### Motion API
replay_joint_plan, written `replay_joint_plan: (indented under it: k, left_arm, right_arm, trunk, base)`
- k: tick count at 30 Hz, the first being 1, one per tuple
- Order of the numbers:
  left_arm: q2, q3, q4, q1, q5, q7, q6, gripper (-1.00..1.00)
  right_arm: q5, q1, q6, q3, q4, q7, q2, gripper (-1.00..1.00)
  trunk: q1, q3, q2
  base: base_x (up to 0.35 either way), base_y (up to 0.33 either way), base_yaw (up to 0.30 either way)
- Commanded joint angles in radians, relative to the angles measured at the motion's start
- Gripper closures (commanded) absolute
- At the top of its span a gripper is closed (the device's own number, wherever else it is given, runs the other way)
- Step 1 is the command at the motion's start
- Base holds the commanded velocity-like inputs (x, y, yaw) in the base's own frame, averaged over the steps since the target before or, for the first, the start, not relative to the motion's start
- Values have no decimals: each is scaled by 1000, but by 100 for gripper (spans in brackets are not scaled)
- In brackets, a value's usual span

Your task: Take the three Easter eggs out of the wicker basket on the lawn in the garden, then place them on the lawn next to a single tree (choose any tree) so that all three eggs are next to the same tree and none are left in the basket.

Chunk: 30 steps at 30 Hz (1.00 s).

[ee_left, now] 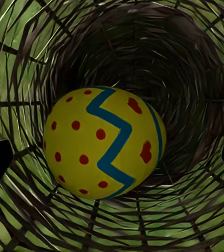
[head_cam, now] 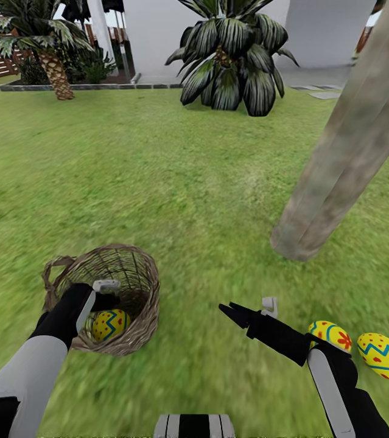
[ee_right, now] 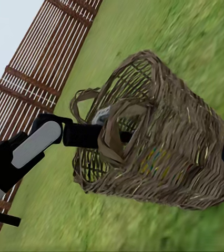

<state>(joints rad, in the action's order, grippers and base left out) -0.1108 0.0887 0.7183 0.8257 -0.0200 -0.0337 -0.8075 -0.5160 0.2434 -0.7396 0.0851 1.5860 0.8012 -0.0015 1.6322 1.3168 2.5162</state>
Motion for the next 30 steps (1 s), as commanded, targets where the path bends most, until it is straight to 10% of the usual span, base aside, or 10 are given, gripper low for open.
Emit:
replay_joint_plan:
  k: [1,30]
  left_arm:
    - [0,2,1,0,-2,-4,-4,-100]
    - [2,2,18,-4,-1,-1,91,-100]
  right_arm:
    - [-4,0,-6,1,0,1,0,-100]
    - [-4,0,-6,1,0,0,3,-100]
  trunk:
    - [0,5,1]
    - [7,67,4]
  base:
    - [0,0,0]
    - [0,0,0]
